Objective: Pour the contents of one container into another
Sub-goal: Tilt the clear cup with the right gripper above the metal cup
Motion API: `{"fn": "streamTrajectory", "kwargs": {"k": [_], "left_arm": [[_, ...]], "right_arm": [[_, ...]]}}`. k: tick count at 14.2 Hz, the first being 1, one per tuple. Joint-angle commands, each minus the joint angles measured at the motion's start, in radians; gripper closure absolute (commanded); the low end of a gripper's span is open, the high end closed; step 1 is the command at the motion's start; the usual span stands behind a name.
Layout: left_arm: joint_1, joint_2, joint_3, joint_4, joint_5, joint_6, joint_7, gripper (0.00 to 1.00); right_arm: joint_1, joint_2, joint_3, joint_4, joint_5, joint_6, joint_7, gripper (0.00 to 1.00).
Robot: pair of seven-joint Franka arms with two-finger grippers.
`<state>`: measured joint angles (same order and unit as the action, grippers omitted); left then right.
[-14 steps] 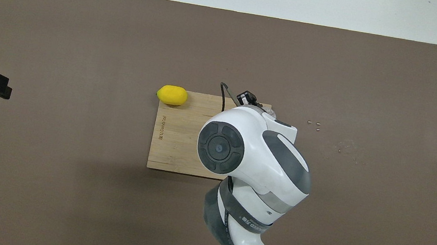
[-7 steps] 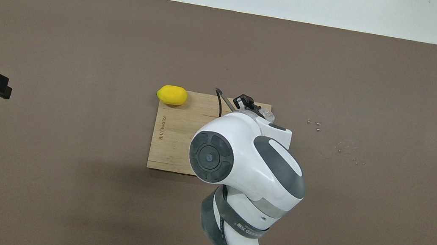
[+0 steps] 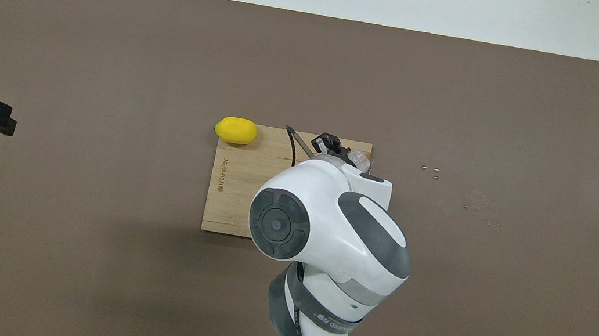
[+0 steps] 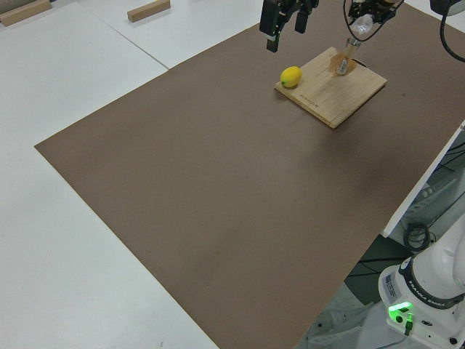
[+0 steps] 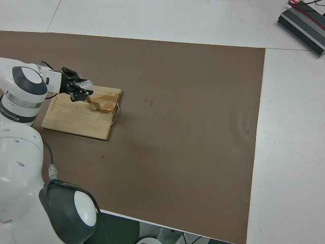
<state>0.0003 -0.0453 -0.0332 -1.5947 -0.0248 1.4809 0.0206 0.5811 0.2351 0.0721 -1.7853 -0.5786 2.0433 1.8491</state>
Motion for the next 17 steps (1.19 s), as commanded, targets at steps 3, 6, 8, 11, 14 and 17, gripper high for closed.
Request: {"fn": "streamTrajectory", "kwargs": {"k": [3, 6, 8, 11, 14, 17], "left_arm": [[0.009, -0.027, -0.010, -0.030, 0.014, 0.019, 0.001, 0.00], [0.009, -0.027, -0.008, -0.030, 0.014, 0.019, 0.001, 0.00], [0.009, -0.027, -0.010, -0.030, 0.014, 0.019, 0.001, 0.00], [0.009, -0.027, -0.008, -0.030, 0.014, 0.019, 0.001, 0.00], [0.009, -0.027, -0.010, -0.028, 0.014, 0.019, 0.001, 0.00], [0.009, -0.025, -0.010, -0.022, 0.016, 0.024, 0.021, 0.00]], "right_arm": [[-0.021, -0.013, 0.005, 0.012, 0.024, -0.002, -0.021, 1.00], [-0.035, -0.004, 0.005, 0.027, 0.081, 0.001, -0.019, 1.00], [-0.046, 0.001, 0.005, 0.030, 0.132, 0.008, -0.021, 1.00], [-0.066, 0.004, 0.005, 0.030, 0.199, 0.012, -0.022, 1.00], [-0.090, 0.010, 0.005, 0.030, 0.267, 0.018, -0.024, 1.00], [-0.107, 0.013, 0.005, 0.030, 0.337, 0.020, -0.054, 1.00]]}}
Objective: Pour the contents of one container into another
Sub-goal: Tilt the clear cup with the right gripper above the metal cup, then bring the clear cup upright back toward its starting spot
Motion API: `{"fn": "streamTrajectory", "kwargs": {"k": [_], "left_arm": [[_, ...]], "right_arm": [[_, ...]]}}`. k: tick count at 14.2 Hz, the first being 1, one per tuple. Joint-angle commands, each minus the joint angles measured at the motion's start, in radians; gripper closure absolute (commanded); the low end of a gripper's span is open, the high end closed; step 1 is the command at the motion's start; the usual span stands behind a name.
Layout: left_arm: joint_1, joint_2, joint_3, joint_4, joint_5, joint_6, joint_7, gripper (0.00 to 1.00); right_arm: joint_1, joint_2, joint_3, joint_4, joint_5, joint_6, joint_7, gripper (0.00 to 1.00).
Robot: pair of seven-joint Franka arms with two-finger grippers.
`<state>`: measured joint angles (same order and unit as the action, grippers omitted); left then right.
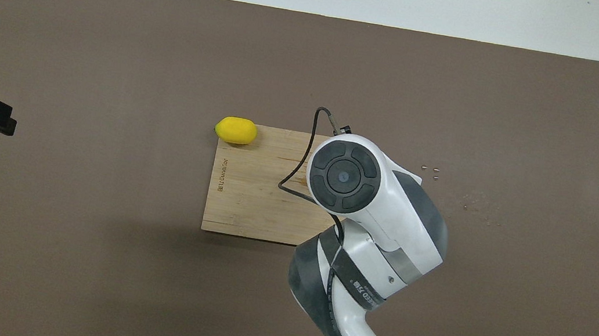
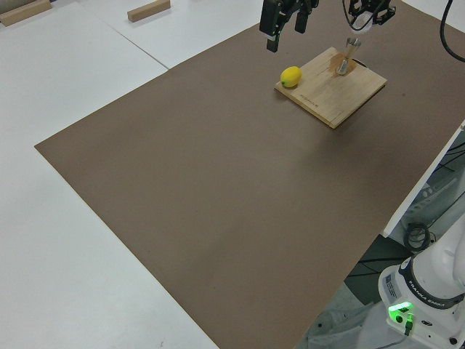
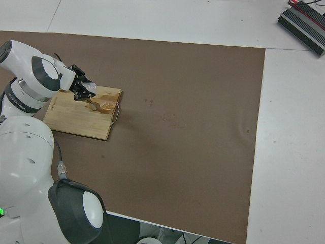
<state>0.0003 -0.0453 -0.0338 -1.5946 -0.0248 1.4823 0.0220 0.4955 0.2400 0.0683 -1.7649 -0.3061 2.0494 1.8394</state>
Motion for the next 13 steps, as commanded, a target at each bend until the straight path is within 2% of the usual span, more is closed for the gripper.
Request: {"fn": "streamTrajectory", "kwargs": {"k": [1, 7, 10, 13], "left_arm": [[0.009, -0.024, -0.009, -0.022, 0.014, 0.035, 0.016, 0.00], [-0.006, -0.025, -0.028, -0.027, 0.013, 0.042, 0.004, 0.00], [0.000, -0.025, -0.028, -0.027, 0.013, 0.039, 0.007, 0.00], [-0.002, -0.025, -0.029, -0.028, 0.013, 0.041, 0.007, 0.00]], "right_arm": [[-0.037, 0.012, 0.008, 0.010, 0.105, 0.015, -0.060, 1.00], [-0.150, 0.022, 0.008, -0.010, 0.333, 0.031, -0.181, 1.00], [-0.240, 0.015, 0.008, -0.083, 0.491, 0.113, -0.207, 1.00], [-0.334, 0.010, 0.008, -0.136, 0.672, 0.126, -0.326, 1.00]]}}
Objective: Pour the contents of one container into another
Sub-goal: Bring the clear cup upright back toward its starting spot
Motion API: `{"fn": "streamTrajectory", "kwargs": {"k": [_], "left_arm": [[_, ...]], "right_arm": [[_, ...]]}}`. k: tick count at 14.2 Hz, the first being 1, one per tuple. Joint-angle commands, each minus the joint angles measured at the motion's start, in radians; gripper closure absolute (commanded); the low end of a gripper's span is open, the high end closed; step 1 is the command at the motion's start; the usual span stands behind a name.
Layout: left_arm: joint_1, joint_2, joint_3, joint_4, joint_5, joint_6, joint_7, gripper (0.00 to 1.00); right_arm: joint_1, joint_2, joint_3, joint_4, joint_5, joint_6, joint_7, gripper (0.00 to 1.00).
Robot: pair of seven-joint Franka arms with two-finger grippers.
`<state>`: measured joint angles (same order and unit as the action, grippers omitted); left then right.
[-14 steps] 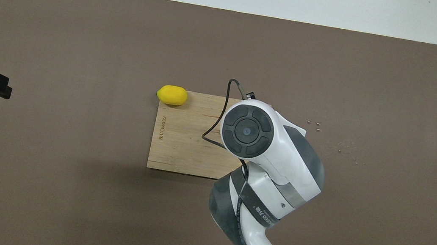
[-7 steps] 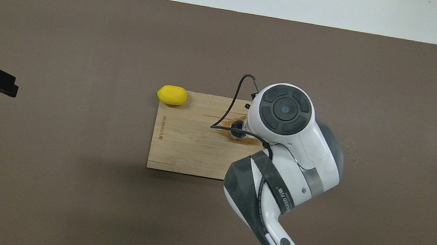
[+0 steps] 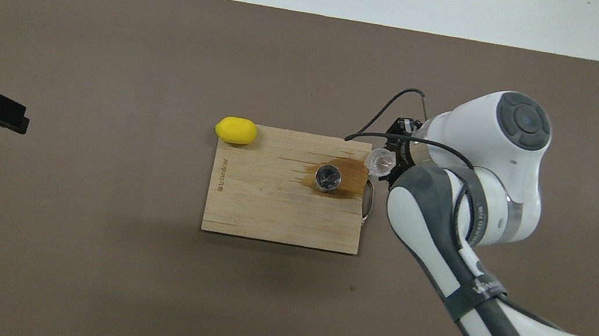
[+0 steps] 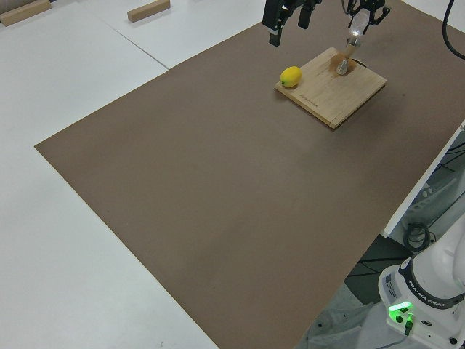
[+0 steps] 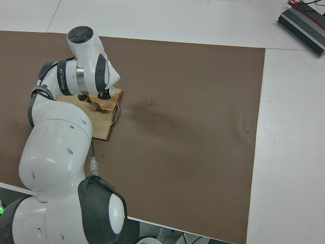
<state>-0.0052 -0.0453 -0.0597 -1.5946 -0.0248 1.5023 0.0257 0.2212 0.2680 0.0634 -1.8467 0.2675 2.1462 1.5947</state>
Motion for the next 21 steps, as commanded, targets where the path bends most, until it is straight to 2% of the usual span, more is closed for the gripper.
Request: {"fn": "streamTrajectory", "kwargs": {"k": [1, 3, 6, 11, 16, 21], "left_arm": [[0.004, -0.025, -0.003, -0.028, 0.013, 0.019, 0.003, 0.00], [0.004, -0.025, -0.003, -0.028, 0.013, 0.019, 0.008, 0.00], [0.004, -0.027, 0.000, -0.028, 0.013, 0.006, 0.002, 0.00], [0.002, -0.025, -0.002, -0.028, 0.013, 0.006, 0.002, 0.00], [0.004, -0.025, 0.000, -0.030, 0.013, 0.006, 0.002, 0.00], [0.004, -0.027, 0.000, -0.028, 0.013, 0.006, 0.002, 0.00]], "right_arm": [[-0.098, -0.016, 0.013, -0.069, 0.140, 0.029, -0.114, 1.00], [-0.172, -0.010, 0.013, -0.097, 0.237, 0.023, -0.162, 1.00], [-0.244, -0.009, 0.013, -0.132, 0.300, 0.014, -0.258, 1.00], [-0.359, 0.037, 0.013, -0.135, 0.321, -0.032, -0.423, 1.00], [-0.397, 0.066, 0.012, -0.137, 0.345, -0.051, -0.501, 1.00], [-0.410, 0.059, 0.012, -0.178, 0.345, -0.043, -0.516, 1.00]]}}
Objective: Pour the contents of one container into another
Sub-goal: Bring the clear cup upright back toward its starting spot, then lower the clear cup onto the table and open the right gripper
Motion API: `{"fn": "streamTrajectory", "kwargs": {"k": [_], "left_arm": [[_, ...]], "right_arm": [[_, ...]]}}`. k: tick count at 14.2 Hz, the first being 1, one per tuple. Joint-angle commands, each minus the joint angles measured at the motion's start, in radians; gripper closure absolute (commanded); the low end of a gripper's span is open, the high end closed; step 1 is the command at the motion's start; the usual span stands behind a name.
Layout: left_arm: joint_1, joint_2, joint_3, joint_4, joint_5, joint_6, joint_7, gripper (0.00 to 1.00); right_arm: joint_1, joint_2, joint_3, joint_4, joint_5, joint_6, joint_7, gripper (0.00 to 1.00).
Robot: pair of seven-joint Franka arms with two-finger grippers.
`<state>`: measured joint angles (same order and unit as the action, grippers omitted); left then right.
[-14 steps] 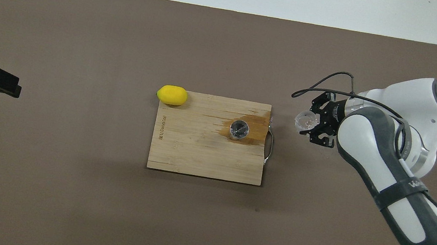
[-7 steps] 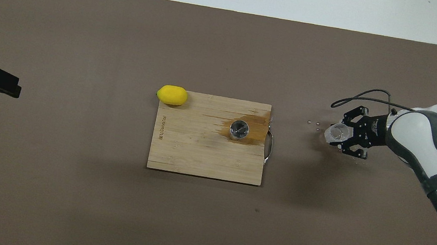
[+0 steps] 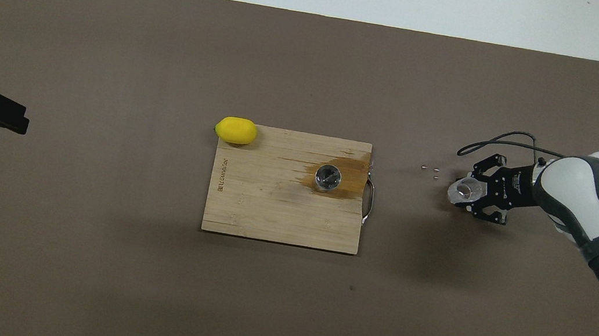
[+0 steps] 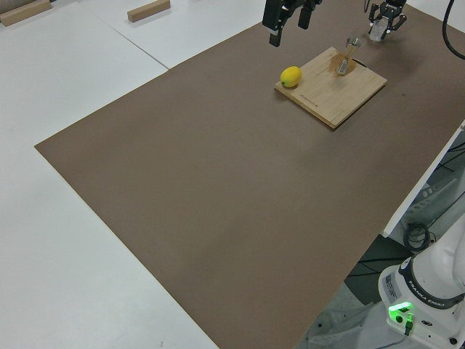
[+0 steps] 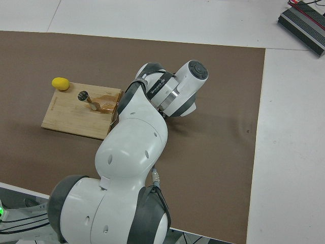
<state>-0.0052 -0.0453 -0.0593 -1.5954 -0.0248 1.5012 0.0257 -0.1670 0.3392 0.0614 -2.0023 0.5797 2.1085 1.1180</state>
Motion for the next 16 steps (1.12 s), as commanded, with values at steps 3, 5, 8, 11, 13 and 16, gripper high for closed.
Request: {"fn": "streamTrajectory", "kwargs": {"k": [3, 5, 8, 11, 13, 16], "left_arm": [[0.004, -0.025, -0.002, -0.029, 0.013, 0.007, 0.002, 0.00], [0.004, -0.025, -0.001, -0.028, 0.013, 0.007, 0.002, 0.00], [0.004, -0.025, -0.002, -0.029, 0.013, 0.007, 0.002, 0.00], [0.004, -0.025, -0.001, -0.028, 0.013, 0.007, 0.002, 0.00], [0.004, -0.025, -0.001, -0.029, 0.013, 0.007, 0.002, 0.00], [0.004, -0.025, -0.002, -0.028, 0.013, 0.007, 0.002, 0.00]], "right_arm": [[-0.031, -0.034, 0.009, -0.064, 0.032, -0.013, -0.044, 0.81], [-0.031, -0.060, 0.006, -0.121, 0.023, -0.004, -0.047, 0.00], [-0.051, -0.074, 0.005, -0.121, 0.017, -0.005, -0.044, 0.00], [-0.078, -0.100, 0.005, -0.122, -0.030, -0.015, -0.099, 0.00], [-0.109, -0.117, 0.005, -0.119, -0.082, -0.013, -0.193, 0.00], [-0.103, -0.159, 0.006, -0.110, -0.209, -0.013, -0.418, 0.00]]}}
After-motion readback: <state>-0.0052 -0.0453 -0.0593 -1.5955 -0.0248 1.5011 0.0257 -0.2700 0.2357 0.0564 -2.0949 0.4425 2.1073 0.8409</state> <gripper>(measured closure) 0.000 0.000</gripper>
